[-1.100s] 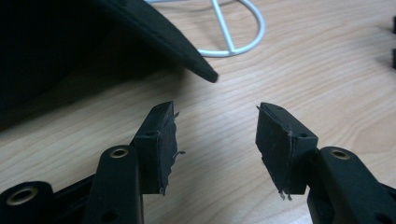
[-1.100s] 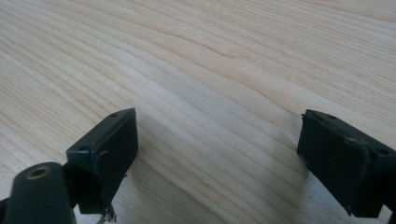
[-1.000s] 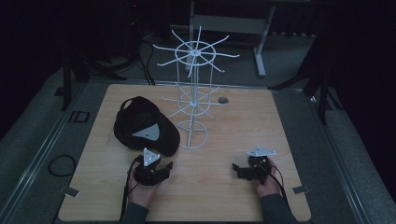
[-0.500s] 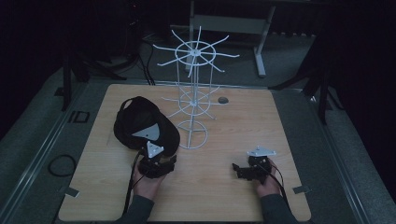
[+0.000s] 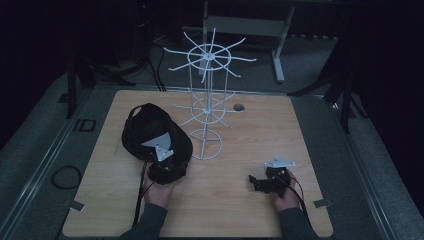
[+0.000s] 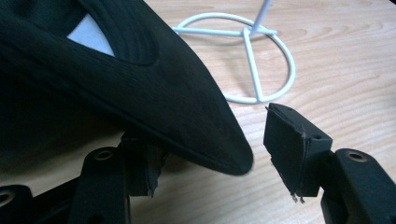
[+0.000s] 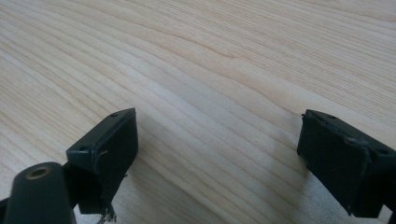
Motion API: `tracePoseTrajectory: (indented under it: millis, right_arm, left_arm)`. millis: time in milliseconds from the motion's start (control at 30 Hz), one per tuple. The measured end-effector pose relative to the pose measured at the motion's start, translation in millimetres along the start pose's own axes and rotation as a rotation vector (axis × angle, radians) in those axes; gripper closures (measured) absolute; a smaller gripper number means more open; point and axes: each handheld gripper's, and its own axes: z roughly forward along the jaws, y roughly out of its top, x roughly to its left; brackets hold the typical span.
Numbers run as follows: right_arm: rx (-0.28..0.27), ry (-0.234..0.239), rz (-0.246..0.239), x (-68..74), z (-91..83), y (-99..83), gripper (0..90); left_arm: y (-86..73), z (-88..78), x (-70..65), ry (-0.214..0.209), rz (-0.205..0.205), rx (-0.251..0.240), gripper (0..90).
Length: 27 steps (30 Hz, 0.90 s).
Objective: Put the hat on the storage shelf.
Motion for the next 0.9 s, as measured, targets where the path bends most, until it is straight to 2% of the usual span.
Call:
tracePoseTrajectory:
  millis: [567, 800, 900]
  right_arm:
    - [0.000, 0.000, -0.001, 0.0, 0.0, 0.0, 12.3]
    - [0.000, 0.000, 0.000, 0.0, 0.0, 0.0, 12.3]
    - [0.000, 0.000, 0.000, 0.0, 0.0, 0.0, 12.3]
  left_arm:
    - [11.5, 4.8, 6.9, 0.015, -0.049, 0.008, 43.6]
    - [7.9, 14.2, 5.4, 0.019, -0.046, 0.048, 44.2]
    - [6.3, 20.5, 4.4, 0.019, -0.058, 0.062, 43.9]
